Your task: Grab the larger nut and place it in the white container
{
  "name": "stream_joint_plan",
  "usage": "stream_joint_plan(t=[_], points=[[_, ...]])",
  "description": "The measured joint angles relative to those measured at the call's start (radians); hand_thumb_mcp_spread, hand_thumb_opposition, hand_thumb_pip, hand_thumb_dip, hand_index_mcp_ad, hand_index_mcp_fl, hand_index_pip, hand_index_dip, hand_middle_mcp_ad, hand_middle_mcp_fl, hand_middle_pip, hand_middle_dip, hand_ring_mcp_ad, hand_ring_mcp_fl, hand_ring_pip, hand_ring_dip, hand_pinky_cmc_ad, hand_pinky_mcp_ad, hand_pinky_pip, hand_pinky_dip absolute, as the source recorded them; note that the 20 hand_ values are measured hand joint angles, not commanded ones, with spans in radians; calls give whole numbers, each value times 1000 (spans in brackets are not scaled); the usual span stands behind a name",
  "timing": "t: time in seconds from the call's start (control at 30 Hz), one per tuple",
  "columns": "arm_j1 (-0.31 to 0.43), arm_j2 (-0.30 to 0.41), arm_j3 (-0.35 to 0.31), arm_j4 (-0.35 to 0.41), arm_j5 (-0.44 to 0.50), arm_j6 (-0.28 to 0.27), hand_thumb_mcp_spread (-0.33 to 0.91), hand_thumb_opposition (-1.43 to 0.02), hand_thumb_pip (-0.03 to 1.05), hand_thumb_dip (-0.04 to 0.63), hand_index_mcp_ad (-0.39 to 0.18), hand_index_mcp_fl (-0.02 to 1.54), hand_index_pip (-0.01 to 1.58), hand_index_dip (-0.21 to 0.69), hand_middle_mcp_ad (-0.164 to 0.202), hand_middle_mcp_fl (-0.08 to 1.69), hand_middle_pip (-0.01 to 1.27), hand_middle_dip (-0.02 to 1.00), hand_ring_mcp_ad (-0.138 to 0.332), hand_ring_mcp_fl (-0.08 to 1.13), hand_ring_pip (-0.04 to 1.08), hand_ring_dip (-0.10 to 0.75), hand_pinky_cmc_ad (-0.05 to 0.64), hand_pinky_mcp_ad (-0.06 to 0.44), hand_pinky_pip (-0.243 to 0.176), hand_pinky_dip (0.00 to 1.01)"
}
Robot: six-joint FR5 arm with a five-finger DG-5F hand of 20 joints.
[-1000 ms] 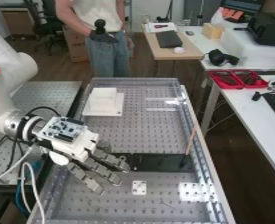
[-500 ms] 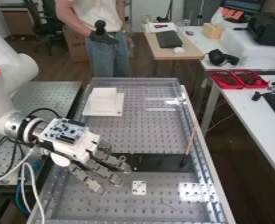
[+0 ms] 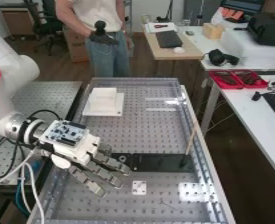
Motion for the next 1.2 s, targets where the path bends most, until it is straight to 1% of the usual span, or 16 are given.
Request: stream_joint_plan(t=[0.3,0.5,0.63,0.97,1.2], points=[[-14,4,6,-9,-19,-11,387,-869,672,269,-127,5,1559,312,37,5,138,175,143,2,93,56,328,274,-44,225],[-21,5,16,-28,-49,-20,387,-869,682,269,-127,5,1559,312,37,5,138,175,143,2,93,56,328,271,-44,225],[-28,2,27,-44,-77,-38,387,-869,691,284,-127,5,1557,312,37,5,138,175,143,2,93,56,328,271,-44,222],[-52,4,44,-75,-135,-79,384,-867,695,284,-127,5,1559,290,33,5,138,175,143,2,93,56,328,271,-44,232],[-62,2,48,-79,-151,-85,384,-867,695,283,-127,3,1559,288,37,5,138,175,143,2,89,56,328,271,-44,234]])
